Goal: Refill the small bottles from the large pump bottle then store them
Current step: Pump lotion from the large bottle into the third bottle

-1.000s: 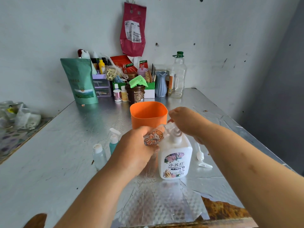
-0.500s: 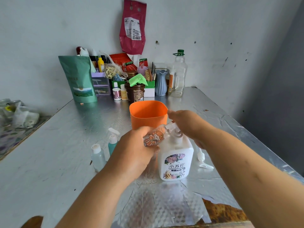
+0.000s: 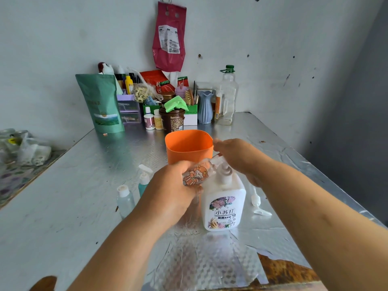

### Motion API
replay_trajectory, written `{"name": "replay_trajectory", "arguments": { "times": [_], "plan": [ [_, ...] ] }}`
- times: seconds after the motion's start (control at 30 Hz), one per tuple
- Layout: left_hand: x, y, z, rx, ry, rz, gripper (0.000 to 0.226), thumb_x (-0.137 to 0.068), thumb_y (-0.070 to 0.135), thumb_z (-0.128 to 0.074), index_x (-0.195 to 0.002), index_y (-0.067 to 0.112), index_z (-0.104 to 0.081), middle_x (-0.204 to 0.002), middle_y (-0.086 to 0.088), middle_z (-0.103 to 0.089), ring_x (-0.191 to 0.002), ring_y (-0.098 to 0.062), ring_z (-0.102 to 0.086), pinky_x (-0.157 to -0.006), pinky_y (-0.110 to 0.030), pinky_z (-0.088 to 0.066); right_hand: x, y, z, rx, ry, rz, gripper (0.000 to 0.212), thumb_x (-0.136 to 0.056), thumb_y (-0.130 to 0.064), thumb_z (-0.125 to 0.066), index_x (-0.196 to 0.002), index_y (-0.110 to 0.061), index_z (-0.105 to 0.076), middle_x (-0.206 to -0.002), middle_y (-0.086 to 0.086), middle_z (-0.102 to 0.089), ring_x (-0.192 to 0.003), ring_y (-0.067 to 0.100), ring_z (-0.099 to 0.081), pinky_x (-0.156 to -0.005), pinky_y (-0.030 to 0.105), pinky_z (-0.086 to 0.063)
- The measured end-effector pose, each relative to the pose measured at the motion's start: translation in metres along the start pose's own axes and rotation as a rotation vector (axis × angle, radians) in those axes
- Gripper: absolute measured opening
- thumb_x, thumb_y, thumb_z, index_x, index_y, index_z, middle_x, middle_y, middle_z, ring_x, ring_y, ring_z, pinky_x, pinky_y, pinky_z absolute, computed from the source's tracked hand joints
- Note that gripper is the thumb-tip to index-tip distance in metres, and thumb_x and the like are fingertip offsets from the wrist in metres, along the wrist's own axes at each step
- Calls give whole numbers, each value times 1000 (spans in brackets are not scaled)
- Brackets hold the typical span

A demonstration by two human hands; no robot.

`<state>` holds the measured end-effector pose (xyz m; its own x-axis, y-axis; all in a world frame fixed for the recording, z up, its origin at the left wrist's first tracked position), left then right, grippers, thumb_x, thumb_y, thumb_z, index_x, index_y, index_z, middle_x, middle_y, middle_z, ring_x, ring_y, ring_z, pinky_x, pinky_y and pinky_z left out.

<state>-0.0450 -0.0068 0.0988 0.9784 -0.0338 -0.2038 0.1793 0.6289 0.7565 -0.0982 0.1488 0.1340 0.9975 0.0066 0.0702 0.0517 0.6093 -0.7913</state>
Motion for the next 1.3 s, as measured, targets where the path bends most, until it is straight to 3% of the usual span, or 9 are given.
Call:
{"name": "replay_trajectory", "arguments": {
  "times": [0.13, 0.37, 0.47, 0.53, 0.6, 0.7, 0.83, 1.0, 1.3],
  "plan": [
    [0, 1, 2, -12, -5, -2, 44, -81, 25, -79, -121, 35, -64, -107, 18, -71, -97, -4, -66, -83, -26, -52, -1, 0, -2, -1, -15, -2, 48, -100, -42, -34, -126, -9, -55, -125, 12, -55, -97, 22, -48, -89, 35, -39],
    [1, -2, 0, 6, -7, -12, 41, -81, 22, -78, -118, 35, -66, -103, 19, -72, -92, 0, -66, -80, -23, -52, 1, 1, -1, 29, 0, -1, 44, -102, -36, -33, -122, -5, -58, -128, 15, -56, -116, 27, -53, -96, 37, -40],
    [0, -5, -2, 10, 1, -3, 40, -80, 20, -78, -116, 35, -67, -100, 19, -72, -88, 3, -66, -75, -19, -50, -2, 1, -4, 15, -6, 8, 41, -102, -32, -33, -123, -5, -57, -127, 14, -56, -107, 26, -53, -92, 35, -39],
    [-1, -7, -3, 4, -2, 0, 39, -80, 20, -78, -115, 35, -67, -99, 19, -72, -86, 4, -66, -73, -17, -48, -4, 5, -7, -1, -5, 6, 39, -102, -30, -35, -123, -6, -58, -128, 14, -56, -111, 27, -52, -96, 36, -38],
    [0, -8, -5, -2, -15, 10, 40, -80, 21, -78, -115, 36, -67, -99, 18, -72, -88, 2, -66, -76, -20, -50, -3, 9, -9, -35, -13, -4, 37, -101, -28, -36, -123, -9, -59, -128, 12, -56, -116, 26, -51, -99, 36, -37],
    [2, -7, -5, 4, -15, 18, 39, -80, 23, -78, -115, 36, -66, -99, 18, -73, -89, 0, -66, -78, -23, -51, -1, 10, -10, -49, -39, -12, 35, -101, -27, -35, -121, -10, -59, -126, 10, -57, -106, 22, -50, -93, 33, -35],
    [3, -2, -1, -13, -9, 4, 38, -81, 23, -77, -116, 35, -67, -97, 17, -73, -88, 0, -66, -78, -24, -51, 2, 4, -3, -15, -29, -30, 42, -100, -34, -36, -123, -6, -57, -127, 14, -56, -111, 27, -52, -95, 39, -40],
    [1, 3, 3, -30, 1, -5, 42, -81, 24, -78, -119, 35, -65, -102, 17, -72, -94, -4, -66, -83, -29, -53, 0, 0, 1, 18, -14, -29, 44, -100, -39, -36, -127, -9, -53, -121, 9, -54, -100, 23, -49, -86, 34, -38],
    [2, 0, 0, 3, -4, -7, 39, -81, 24, -78, -115, 37, -66, -99, 19, -72, -90, -1, -66, -78, -24, -52, -1, 2, -1, 27, -6, -7, 42, -102, -34, -34, -122, -5, -57, -126, 14, -57, -103, 25, -52, -90, 35, -40]
  ]
}}
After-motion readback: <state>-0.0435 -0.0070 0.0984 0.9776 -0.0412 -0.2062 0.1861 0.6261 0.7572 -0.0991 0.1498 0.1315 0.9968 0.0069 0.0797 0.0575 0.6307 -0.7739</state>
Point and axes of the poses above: each hand's wrist, its own x-axis away from the middle knuckle, its own z-axis out of the back of the hand, y = z × x, the point moved 5 cm from there along -x, towards the middle knuckle
